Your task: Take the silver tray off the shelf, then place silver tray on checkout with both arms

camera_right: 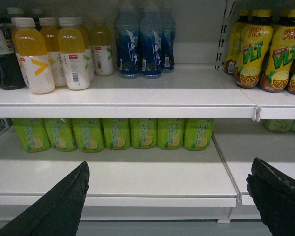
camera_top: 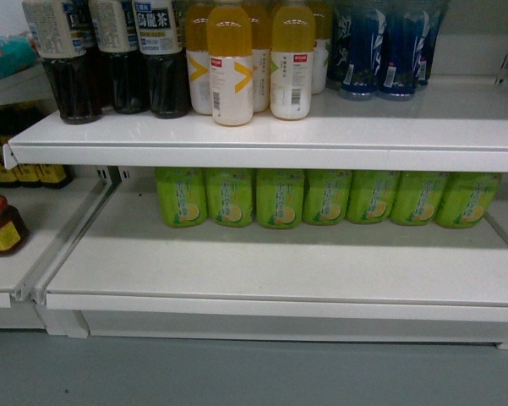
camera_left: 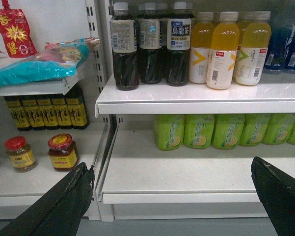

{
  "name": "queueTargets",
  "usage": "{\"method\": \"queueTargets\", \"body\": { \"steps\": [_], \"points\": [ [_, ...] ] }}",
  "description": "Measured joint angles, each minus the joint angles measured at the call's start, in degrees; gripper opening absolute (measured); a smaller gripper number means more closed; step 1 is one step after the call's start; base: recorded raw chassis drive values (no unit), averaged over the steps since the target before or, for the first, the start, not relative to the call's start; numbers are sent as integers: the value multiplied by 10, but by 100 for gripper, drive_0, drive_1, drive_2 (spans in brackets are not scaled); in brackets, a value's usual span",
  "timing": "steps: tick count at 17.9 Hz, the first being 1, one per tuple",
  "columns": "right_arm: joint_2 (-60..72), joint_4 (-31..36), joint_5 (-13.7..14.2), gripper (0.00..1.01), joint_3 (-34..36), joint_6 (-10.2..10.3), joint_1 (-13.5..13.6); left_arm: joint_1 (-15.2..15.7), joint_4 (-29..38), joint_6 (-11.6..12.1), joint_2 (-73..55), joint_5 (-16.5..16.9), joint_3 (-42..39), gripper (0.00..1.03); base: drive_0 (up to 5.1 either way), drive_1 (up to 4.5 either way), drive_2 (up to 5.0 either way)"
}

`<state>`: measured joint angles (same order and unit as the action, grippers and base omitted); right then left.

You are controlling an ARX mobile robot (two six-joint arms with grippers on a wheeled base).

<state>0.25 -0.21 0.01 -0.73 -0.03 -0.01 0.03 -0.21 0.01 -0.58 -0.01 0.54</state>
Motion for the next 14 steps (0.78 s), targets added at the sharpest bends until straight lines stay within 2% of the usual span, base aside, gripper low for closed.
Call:
{"method": "queueTargets", "body": {
  "steps": [14],
  "points": [
    [0, 0, 0, 98, 0, 0, 0, 0, 0, 0, 0, 0, 0, 98, 0, 0, 0]
  ]
}}
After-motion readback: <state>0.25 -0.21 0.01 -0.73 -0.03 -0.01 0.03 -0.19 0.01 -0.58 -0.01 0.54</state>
